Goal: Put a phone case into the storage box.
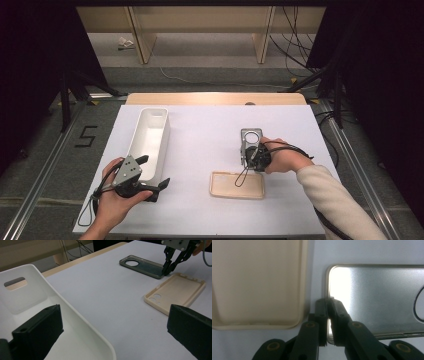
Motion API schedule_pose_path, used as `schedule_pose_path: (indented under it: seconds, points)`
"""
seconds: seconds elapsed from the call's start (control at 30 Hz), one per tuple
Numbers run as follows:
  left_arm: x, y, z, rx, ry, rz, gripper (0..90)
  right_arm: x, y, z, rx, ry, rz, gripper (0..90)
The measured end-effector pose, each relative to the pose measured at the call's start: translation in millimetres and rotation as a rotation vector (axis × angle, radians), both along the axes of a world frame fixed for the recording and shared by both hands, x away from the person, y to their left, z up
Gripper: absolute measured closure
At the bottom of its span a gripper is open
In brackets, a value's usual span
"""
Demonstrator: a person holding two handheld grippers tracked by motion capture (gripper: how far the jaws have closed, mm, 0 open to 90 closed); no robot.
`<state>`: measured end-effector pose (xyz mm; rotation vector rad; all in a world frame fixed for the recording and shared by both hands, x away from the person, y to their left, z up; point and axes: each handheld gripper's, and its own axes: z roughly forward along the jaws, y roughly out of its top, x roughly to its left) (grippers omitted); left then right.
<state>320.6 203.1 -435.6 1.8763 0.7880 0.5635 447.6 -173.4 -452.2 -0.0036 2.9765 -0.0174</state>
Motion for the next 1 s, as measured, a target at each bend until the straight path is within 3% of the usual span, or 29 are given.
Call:
schedule_pose_path:
  seconds: [0.57, 0.83, 0.87, 0.93, 1.0]
  points:
    - [-0.3, -0.3, 0.3, -0.002, -0.002, 0.001, 0.0, -1.3, -1.9, 4.3, 0.021, -0.012, -0.034, 88.9]
    - [-0.2, 0.8, 1.0, -0.007, -0.007, 0.005, 0.0, -1.4, -6.8, 20.2, 0.095, -0.046, -0.062, 89.1]
    - [-0.2, 0.9, 1.0, -0.007, -0.007, 0.006, 0.0, -2.4, -8.2, 24.6, 0.135, -0.055, -0.072, 89.1]
    - [-0.2, 0.9, 1.0, -0.01, -0.008, 0.007, 0.0, -2.9, -8.6, 27.4, 0.148, -0.061, -0.074, 89.1]
    - [-0.2, 1.2, 1.4, -0.009, -0.009, 0.008, 0.0, -4.8, -10.6, 31.7, 0.199, -0.061, -0.092, 89.0]
